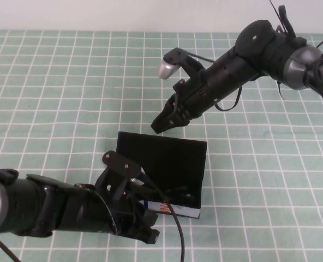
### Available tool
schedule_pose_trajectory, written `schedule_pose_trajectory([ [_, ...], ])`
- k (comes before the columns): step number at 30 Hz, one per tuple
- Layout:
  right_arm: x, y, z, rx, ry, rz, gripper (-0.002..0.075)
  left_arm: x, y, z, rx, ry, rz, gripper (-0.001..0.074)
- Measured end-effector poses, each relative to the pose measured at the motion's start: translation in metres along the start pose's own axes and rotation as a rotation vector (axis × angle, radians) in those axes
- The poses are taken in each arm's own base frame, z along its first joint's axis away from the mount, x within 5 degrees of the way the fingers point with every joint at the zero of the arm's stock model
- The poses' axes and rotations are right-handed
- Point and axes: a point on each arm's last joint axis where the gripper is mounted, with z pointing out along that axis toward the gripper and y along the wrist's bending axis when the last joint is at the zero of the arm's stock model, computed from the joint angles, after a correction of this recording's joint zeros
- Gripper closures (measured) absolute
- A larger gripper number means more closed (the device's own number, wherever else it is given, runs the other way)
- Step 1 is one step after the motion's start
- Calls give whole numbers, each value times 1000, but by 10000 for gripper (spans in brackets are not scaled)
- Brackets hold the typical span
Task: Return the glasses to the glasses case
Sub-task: Close the glasses case
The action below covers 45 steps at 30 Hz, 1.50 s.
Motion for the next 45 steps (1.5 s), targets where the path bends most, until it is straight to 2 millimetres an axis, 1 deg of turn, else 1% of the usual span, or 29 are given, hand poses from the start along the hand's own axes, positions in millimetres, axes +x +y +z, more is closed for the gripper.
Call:
schedule_pose_trajectory([
  [4, -3, -7, -2, 69, -40, 14, 737, 0, 0, 0, 0, 0, 0, 737],
  [8, -4, -9, -2, 82, -49, 17, 737, 0, 0, 0, 0, 0, 0, 737],
  [12, 2, -9, -2, 89, 12, 1, 737, 0, 0, 0, 0, 0, 0, 737],
  [15, 9, -14, 2, 100, 63, 17, 737, 0, 0, 0, 0, 0, 7, 737],
  [20, 14, -15, 6, 78, 91, 35, 737, 0, 0, 0, 0, 0, 11, 737],
  [26, 14, -6, 8, 1, 103, 51, 737, 0, 0, 0, 0, 0, 19, 737],
  [31, 10, -2, 10, -28, 82, 60, 737, 0, 0, 0, 0, 0, 37, 737],
  [35, 8, 7, 18, -44, 93, 56, 737, 0, 0, 0, 0, 0, 38, 737],
  [39, 9, 22, 32, -77, 126, 54, 737, 0, 0, 0, 0, 0, 40, 737],
  [42, 13, 34, 40, -101, 153, 56, 737, 0, 0, 0, 0, 0, 40, 737],
  [45, 23, 40, 47, -117, 192, 99, 737, 0, 0, 0, -2, 0, 40, 737],
])
